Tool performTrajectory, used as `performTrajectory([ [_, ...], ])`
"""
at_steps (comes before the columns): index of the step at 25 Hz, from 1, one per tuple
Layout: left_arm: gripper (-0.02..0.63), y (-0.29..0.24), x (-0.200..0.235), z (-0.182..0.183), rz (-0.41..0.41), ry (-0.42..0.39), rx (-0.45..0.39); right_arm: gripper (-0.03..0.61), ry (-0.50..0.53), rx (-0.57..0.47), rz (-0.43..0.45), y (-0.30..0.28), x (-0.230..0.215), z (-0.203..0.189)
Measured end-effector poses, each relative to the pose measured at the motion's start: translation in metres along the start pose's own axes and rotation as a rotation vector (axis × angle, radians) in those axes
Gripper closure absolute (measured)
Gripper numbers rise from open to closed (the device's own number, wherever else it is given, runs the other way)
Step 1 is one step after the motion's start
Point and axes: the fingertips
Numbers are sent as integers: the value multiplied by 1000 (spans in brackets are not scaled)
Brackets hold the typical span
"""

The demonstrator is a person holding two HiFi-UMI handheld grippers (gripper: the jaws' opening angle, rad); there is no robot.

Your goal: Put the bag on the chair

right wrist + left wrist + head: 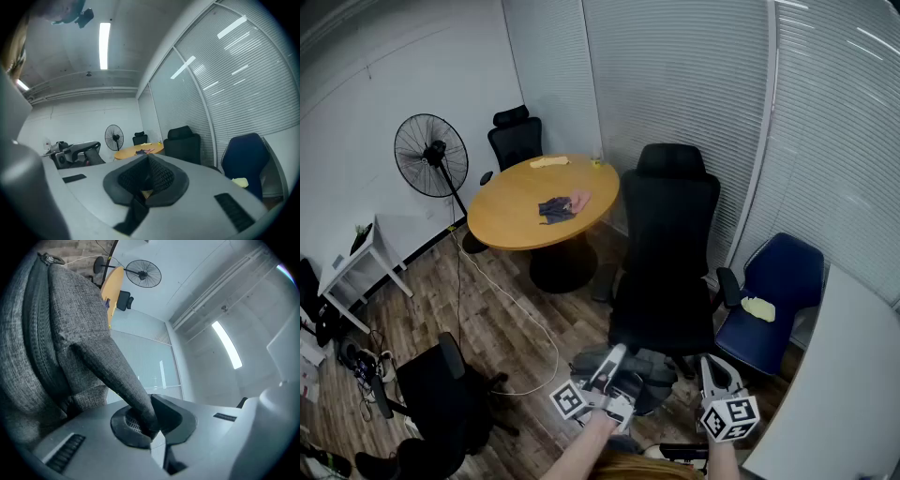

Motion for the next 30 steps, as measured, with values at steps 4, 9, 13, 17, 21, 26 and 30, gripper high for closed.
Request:
performTrajectory([
  [4,591,-4,-1,7,-9,5,-13,568,-3,-3,-3,4,0,9],
  [9,591,-8,-3,7,-12,-4,-30,568,-5,-1,-9,11,-7,10],
  [13,591,-12,-2,8,-18,6,-56,566,-12,27,-25,12,-16,4],
  [17,591,-17,6,12,-11,7,-68,566,2,33,-24,7,-21,3],
  [21,591,-29,19,16,-8,10,-69,567,0,36,-24,-7,-32,4],
  [26,591,-64,50,24,-16,19,-56,566,6,32,4,-46,-50,3],
  [30,591,-100,88,48,-12,28,-55,567,14,45,22,-98,-64,0],
])
Point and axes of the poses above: the fingertips, and each gripper's own axes: y backward along the fingers, x to its left, z out of its top, and after that the axes turned 8 degrees about -z, right-handed
